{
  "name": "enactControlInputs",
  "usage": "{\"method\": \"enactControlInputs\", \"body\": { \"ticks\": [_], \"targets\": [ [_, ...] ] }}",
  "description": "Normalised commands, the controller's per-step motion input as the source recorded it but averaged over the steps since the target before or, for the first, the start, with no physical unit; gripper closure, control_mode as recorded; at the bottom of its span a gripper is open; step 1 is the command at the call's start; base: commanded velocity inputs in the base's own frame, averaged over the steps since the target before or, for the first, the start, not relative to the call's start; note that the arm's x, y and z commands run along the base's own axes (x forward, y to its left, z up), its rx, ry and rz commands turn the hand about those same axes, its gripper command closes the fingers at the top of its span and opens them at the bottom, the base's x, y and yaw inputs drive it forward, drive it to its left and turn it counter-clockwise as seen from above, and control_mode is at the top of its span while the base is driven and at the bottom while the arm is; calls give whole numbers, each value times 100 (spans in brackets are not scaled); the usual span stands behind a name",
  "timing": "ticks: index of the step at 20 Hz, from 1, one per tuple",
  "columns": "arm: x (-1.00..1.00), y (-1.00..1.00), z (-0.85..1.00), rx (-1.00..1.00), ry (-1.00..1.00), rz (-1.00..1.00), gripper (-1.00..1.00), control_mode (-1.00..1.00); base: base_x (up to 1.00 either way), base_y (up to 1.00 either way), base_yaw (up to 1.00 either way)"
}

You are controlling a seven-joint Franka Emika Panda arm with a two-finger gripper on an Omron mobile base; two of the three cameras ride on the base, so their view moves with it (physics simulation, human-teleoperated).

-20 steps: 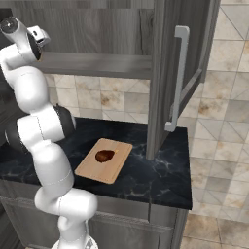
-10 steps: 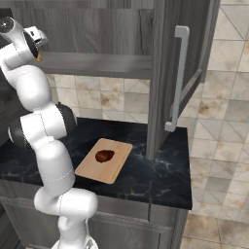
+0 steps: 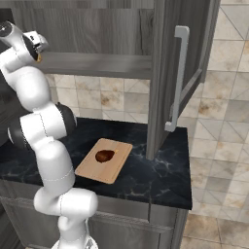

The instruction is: Open the cabinet, retrieve the rolling pin, and place it next to the meat on the cutting board to prepare for tenderizing.

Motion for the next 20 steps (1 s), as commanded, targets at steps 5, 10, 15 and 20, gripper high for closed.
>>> {"method": "enactControlInputs", "body": {
  "ticks": [5, 10, 15, 20],
  "targets": [
    [29, 0, -26, 0, 0, -3, -100, -100, 0, 0, 0],
    [45, 0, -17, 0, 0, -2, -100, -100, 0, 0, 0],
    [33, 4, -7, 0, 0, 0, -100, -100, 0, 0, 0],
    [17, 8, -13, 0, 0, 0, -100, -100, 0, 0, 0]
  ]
}}
